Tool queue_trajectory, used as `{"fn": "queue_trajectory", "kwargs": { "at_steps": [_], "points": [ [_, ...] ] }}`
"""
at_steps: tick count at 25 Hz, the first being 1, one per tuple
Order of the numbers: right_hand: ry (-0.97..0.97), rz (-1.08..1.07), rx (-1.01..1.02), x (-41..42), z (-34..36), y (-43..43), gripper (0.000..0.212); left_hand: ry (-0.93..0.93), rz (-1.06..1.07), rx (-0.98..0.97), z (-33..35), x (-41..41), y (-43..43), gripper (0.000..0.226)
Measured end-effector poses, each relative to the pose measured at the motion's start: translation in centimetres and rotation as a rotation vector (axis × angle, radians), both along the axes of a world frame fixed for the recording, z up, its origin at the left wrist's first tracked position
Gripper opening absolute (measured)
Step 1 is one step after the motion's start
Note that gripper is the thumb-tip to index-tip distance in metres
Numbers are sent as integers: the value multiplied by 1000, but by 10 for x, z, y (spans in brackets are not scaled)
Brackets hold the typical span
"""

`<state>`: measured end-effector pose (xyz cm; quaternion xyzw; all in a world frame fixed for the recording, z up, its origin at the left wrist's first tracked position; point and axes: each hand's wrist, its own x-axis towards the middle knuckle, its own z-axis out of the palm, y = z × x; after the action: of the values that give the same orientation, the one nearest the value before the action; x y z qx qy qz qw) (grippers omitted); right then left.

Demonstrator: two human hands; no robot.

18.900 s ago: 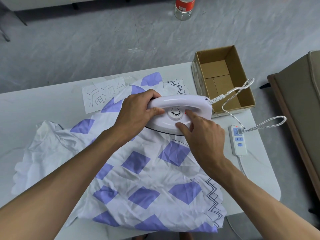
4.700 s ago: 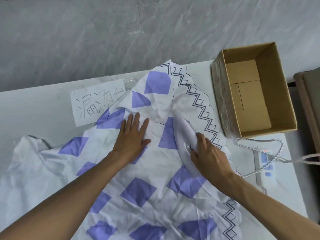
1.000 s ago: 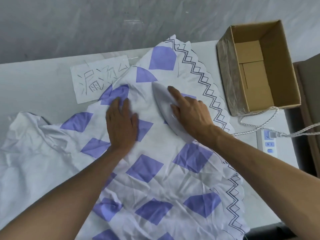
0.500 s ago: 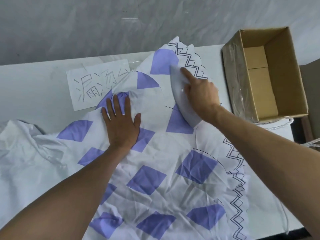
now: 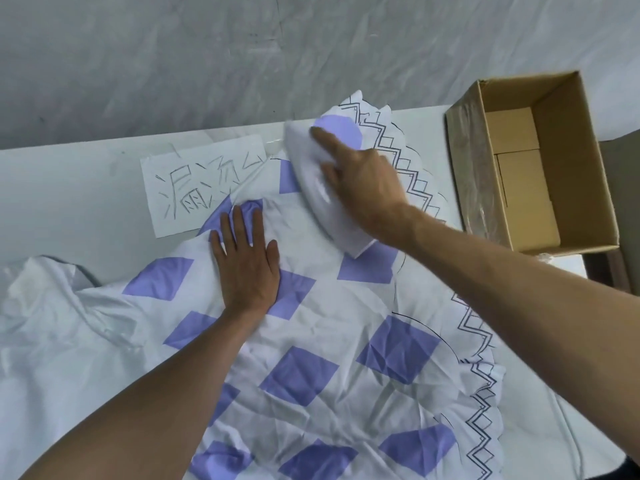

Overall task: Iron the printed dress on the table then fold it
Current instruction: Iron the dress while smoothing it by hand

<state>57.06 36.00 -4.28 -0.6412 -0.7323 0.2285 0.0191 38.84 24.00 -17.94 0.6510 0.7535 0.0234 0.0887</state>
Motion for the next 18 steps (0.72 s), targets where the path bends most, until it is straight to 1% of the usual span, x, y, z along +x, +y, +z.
{"fn": "queue_trajectory", "kwargs": {
  "at_steps": [3,7,9,13,18],
  "points": [
    [-68,159,22,-35,-18,-13,50,-7,11,-3,1,0,1,57],
    [-158,166,32,-28,-32,-9,49,16,9,-16,1,1,1,60],
    [-173,124,10,-17,-33,5,50,24,3,-28,2,1,1,60],
    [-221,-45,8,21,-33,40,52,45,1,-40,3,0,1,60],
    [-197,-258,-12,73,-32,68,50,48,-4,-43,2,1,1,60]
  ]
}}
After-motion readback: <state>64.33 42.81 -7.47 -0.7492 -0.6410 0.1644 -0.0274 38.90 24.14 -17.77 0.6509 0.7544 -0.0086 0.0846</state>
